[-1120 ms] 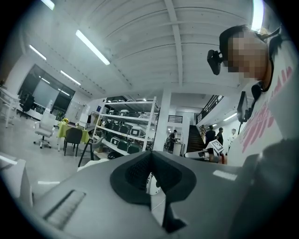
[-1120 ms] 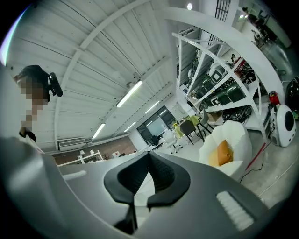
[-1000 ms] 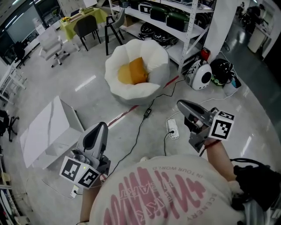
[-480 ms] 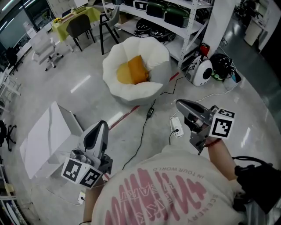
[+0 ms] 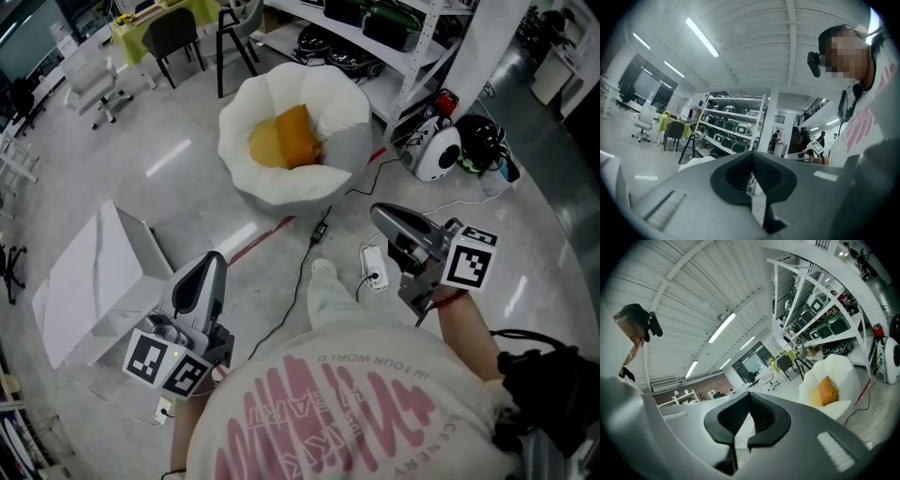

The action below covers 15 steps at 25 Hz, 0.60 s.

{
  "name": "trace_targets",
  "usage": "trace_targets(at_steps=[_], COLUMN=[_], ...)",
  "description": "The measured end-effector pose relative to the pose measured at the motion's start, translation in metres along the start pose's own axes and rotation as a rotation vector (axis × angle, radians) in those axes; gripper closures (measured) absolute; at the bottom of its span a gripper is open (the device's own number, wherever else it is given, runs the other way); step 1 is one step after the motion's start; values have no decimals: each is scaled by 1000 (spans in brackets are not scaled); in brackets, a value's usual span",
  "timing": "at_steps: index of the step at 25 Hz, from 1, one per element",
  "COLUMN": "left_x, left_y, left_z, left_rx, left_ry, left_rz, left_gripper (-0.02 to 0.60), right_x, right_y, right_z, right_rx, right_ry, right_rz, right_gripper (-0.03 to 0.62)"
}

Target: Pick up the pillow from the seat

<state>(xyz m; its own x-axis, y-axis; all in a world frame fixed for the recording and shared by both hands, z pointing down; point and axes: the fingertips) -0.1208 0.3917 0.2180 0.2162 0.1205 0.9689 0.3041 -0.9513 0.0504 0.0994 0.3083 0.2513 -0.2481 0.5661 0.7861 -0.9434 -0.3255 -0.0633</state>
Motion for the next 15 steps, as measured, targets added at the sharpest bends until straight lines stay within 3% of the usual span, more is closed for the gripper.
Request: trace_targets(at_steps=[10,15], left_x=[-11,-21], left_y=[66,118], left_z=[-33,-44], left_rx=[-39,-47], left_ry=[9,7], left_rz=[18,20], left_gripper=[568,568], right_x=[-38,-78], right_y=[58,76], right_z=[60,100], right_rx=[-74,-86], right_ry=[5,-17], right_rz=[-24,-40], right_gripper=[589,589])
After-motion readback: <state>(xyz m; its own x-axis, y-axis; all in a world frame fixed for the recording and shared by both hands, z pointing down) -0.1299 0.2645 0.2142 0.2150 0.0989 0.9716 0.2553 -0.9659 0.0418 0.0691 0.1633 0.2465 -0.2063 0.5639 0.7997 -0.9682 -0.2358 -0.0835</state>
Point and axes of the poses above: the fingertips, and each gripper's own axes: y forward along the fingers, z to its right, x out of its underside, and after that the axes turned 12 degrees about -x, right-handed
